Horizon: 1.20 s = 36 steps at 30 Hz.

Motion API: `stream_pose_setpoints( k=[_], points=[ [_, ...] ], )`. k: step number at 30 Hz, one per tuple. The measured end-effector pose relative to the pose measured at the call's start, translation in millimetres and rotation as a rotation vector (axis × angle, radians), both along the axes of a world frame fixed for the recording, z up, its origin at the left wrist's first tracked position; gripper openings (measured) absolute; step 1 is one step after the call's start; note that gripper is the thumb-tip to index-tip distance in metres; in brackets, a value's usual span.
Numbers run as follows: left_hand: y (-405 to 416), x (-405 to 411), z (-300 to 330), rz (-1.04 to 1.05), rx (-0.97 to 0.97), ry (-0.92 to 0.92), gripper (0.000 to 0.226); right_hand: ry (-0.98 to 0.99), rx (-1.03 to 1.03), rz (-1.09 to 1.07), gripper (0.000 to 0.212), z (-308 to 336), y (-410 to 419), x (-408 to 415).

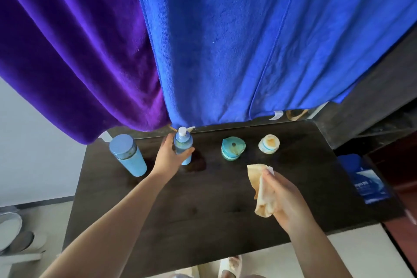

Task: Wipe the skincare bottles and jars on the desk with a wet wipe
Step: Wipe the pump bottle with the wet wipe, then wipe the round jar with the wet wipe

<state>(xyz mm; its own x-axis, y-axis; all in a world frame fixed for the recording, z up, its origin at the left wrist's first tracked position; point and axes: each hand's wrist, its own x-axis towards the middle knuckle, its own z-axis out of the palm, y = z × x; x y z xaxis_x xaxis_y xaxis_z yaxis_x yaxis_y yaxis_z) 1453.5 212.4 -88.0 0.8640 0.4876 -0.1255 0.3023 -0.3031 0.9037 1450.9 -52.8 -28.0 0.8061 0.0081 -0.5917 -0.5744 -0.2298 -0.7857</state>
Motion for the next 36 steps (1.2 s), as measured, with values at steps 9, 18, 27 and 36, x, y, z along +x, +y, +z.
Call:
stream_pose_setpoints(
  k=[9,18,27,36],
  points=[
    [-41.6,-46.2,-16.9,0.147,0.141,-0.042,0.03,0.09,0.404,-0.122,0.008,-7.2,-1.6,-0.6],
    [-110.3,33.3,-43.5,-0.113,0.09,0.133,0.091,0.089,0.368,-0.114,0.032,-13.1,-39.4,18.0],
    [-134.2,66.9,-57.6,0.067,0.198,0.16,0.079,0.116,0.318,0.077,0.033,-3.4,-90.2,69.9],
    [-192.3,41.2,23.8,-0.077,0.099,-0.17,0.072,-0.386,0.124,0.489,0.026,28.9,-55.0,120.5]
  ],
)
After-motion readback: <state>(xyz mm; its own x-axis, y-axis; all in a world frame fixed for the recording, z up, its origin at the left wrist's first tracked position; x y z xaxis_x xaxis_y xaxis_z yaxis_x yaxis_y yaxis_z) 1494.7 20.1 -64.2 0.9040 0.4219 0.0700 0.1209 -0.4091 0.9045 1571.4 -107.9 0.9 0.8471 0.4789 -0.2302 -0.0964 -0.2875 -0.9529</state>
